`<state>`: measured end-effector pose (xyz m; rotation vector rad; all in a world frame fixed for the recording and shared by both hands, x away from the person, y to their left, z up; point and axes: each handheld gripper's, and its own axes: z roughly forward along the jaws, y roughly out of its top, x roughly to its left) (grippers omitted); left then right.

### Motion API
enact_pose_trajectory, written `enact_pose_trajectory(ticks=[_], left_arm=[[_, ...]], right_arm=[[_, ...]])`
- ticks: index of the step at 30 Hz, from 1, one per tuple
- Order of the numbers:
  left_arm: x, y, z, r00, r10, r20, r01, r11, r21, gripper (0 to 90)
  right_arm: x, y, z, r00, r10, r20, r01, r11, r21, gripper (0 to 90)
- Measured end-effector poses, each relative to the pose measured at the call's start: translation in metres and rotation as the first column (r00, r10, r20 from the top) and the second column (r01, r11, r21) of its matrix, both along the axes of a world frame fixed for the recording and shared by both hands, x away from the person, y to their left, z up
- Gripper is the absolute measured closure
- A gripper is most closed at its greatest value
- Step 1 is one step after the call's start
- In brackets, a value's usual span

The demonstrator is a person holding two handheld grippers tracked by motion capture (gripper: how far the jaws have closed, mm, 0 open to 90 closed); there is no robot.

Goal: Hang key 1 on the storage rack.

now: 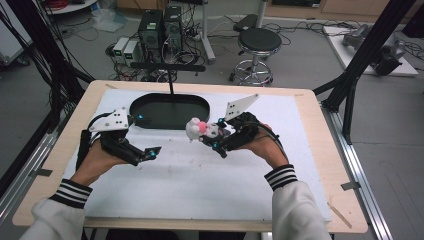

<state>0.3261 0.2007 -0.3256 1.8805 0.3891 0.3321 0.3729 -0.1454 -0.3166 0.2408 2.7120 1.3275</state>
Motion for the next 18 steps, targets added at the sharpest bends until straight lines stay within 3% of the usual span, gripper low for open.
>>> enact_pose_trajectory(ticks=[8,18], left_arm=[[0.008,-0.018,0.005,0.9977,-0.066,-0.017,0.067,0.9976,0.018,1.7],[0.012,-0.036,0.008,0.9937,-0.103,-0.044,0.104,0.9942,0.028,1.8]], right_arm=[[-0.002,0.013,0.001,0.9996,0.029,0.008,-0.029,1.0,0.009,38.2],[-0.004,0.026,0.003,0.9971,0.074,0.014,-0.075,0.997,0.014,38.2]])
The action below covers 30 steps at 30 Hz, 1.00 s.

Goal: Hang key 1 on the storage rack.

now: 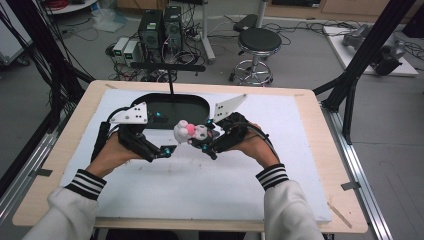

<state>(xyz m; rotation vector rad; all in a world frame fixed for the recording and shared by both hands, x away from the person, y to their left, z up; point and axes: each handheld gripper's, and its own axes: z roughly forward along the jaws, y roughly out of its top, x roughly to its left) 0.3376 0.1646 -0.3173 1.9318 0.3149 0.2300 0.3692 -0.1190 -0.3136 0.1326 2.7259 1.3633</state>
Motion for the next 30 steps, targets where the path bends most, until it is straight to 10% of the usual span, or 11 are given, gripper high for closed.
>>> enact_pose_trajectory(ticks=[30], left_arm=[[0.005,-0.009,-0.003,0.9968,-0.077,-0.022,0.076,0.9968,-0.023,43.5]], right_arm=[[-0.003,0.012,-0.001,0.9991,0.041,-0.01,-0.041,0.999,0.0,37.8]])
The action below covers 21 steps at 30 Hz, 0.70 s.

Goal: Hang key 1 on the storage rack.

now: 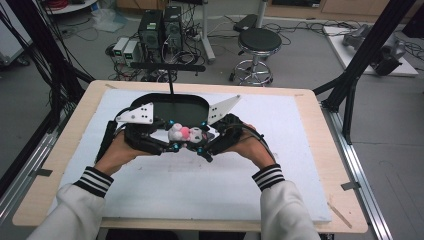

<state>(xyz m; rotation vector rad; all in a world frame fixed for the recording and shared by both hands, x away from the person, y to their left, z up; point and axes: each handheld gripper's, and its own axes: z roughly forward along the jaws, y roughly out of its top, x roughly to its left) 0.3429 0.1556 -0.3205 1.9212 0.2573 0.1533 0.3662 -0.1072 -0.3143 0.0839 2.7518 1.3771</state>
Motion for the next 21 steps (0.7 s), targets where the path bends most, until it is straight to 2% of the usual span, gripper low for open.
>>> enact_pose_trajectory(ticks=[3,7,14,16,18,21], left_arm=[[-0.0003,-0.001,-0.0004,0.9999,-0.01,0.005,0.01,0.9999,-0.002,45.6],[-0.0005,-0.0017,-0.0008,1.0,0.0,-0.004,0.0,1.0,-0.002,49.4],[-0.0025,-0.0008,0.0009,0.9999,0.01,0.01,-0.01,0.9999,0.003,53.1],[-0.0029,-0.001,0.0011,0.9998,0.012,0.015,-0.013,0.9999,0.008,53.2],[-0.003,-0.0011,0.0009,0.9997,0.015,0.019,-0.016,0.9997,0.019,53.2],[-0.0034,-0.0004,0.0016,0.9996,0.02,0.022,-0.02,0.9996,0.018,53.3]], right_arm=[[-0.0005,-0.0004,0.0002,1.0,0.007,0.003,-0.007,1.0,0.0,37.8],[0.0003,-0.0011,0.0001,1.0,0.005,0.002,-0.005,1.0,-0.001,37.8],[0.0014,-0.0009,-0.001,0.9999,0.01,-0.007,-0.01,1.0,0.01,35.1],[0.0016,0.0001,-0.0023,0.9999,0.006,-0.013,-0.006,1.0,0.011,28.5],[0.001,0.0018,-0.0032,0.9998,-0.022,0.002,0.022,1.0,0.009,15.2],[0.0008,0.0023,-0.0038,0.9981,-0.06,-0.012,0.061,0.997,0.047,0.7]])
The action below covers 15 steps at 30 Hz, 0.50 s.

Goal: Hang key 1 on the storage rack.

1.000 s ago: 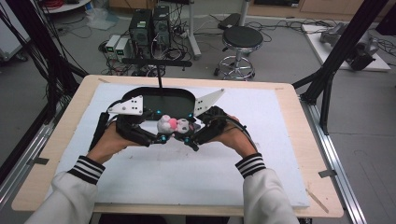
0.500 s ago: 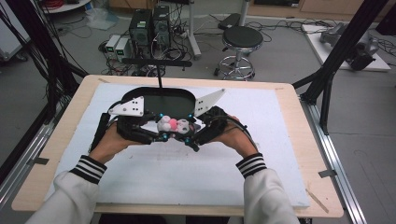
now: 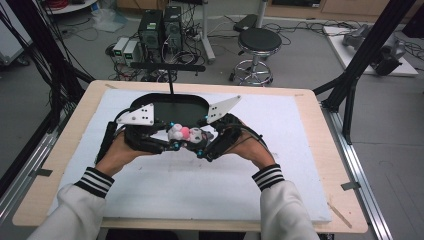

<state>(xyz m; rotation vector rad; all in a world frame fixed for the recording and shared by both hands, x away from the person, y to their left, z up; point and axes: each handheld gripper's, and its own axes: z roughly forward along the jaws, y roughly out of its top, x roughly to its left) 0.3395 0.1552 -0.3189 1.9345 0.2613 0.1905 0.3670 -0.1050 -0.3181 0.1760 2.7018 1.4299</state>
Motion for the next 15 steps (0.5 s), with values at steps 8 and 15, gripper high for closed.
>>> enact_pose_trajectory(ticks=[8,15], left_arm=[[0.0,0.005,0.003,0.9996,0.028,0.006,-0.028,0.9996,-0.009,53.2],[0.002,0.012,0.006,0.9975,0.068,0.017,-0.068,0.9976,-0.012,53.1]], right_arm=[[-0.005,-0.02,-0.002,0.9963,-0.086,-0.002,0.086,0.993,0.084,0.6],[-0.019,-0.049,-0.008,0.9838,-0.179,-0.001,0.177,0.973,0.149,0.7]])
